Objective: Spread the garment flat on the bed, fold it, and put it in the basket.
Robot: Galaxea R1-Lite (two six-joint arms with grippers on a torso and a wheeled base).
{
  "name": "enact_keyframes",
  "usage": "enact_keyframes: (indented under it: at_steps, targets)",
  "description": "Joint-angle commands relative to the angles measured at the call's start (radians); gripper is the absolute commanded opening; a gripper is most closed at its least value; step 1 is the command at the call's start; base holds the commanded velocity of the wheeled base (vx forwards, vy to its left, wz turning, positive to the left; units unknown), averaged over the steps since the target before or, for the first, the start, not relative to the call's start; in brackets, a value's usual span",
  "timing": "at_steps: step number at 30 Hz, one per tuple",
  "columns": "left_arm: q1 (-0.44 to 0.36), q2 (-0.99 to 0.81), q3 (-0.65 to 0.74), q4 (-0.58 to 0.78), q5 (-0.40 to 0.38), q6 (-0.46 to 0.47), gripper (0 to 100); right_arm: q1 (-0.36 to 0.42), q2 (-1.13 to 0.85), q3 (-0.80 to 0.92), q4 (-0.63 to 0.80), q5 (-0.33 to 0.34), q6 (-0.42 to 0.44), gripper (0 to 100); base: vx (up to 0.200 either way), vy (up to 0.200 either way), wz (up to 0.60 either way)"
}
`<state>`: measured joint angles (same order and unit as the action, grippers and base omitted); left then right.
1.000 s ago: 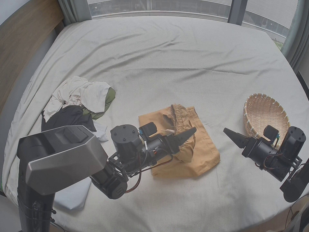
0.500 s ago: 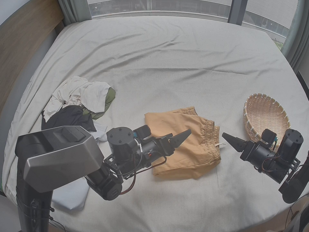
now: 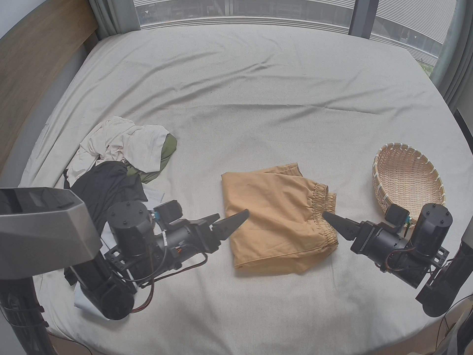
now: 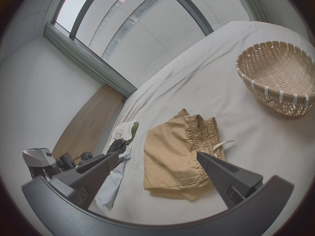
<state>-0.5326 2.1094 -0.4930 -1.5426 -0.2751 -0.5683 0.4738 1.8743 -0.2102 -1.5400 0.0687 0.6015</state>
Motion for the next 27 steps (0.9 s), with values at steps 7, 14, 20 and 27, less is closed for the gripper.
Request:
enact_keyframes:
  at_steps: [7,14,20,27]
  targets:
    - [0.1,-0.108,0.232,-0.008,0.001,0.182,100,0.012,0.079,-0.009,0.0,-0.023,0.006,100,0.0,0.0,0.0]
    - [0.183,-0.16,0.327,-0.008,-0.01,0.324,100,-0.034,0.097,0.031,0.001,-0.023,0.004,100,0.0,0.0,0.0]
    - [0.195,-0.189,0.363,-0.008,-0.01,0.349,100,-0.078,0.155,0.052,0.0,-0.021,0.008,100,0.0,0.0,0.0]
    - [0.195,-0.192,0.387,-0.008,-0.009,0.35,100,-0.104,0.273,0.032,0.0,-0.012,0.069,100,0.0,0.0,0.0]
